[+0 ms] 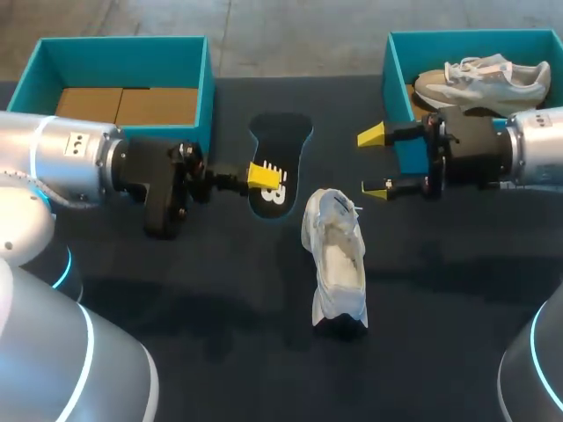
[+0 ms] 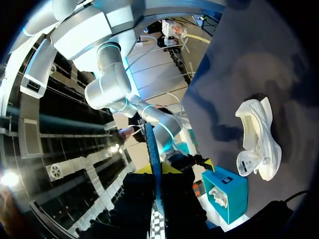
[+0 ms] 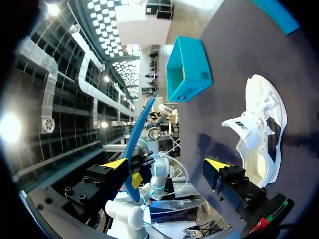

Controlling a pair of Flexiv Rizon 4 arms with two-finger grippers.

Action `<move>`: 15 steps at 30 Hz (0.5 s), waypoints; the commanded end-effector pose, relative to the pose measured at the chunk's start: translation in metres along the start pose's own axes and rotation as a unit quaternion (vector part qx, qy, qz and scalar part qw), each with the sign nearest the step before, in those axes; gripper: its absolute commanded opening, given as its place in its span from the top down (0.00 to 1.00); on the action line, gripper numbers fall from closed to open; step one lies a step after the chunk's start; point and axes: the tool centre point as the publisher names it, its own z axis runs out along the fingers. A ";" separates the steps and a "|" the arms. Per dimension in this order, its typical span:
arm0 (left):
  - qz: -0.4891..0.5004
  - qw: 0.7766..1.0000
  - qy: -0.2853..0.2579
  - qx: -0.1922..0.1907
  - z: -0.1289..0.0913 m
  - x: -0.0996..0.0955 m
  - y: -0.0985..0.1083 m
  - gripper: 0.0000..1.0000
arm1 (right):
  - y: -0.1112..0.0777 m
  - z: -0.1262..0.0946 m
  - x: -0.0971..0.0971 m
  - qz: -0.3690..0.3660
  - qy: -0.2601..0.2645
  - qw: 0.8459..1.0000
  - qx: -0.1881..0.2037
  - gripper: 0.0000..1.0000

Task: Take the shoe out of the shoebox, open the shoe tongue, remove and reinsert the insole, then place the shoe into the shoebox

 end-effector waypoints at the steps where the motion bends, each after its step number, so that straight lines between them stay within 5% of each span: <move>1: 0.001 1.000 0.001 0.000 0.001 0.000 0.000 1.00 | 0.001 0.002 0.000 0.000 -0.001 1.000 0.000 0.00; 15: 0.049 0.999 -0.003 0.002 0.003 0.021 0.003 1.00 | 0.000 0.001 0.005 0.003 0.011 1.000 -0.011 0.00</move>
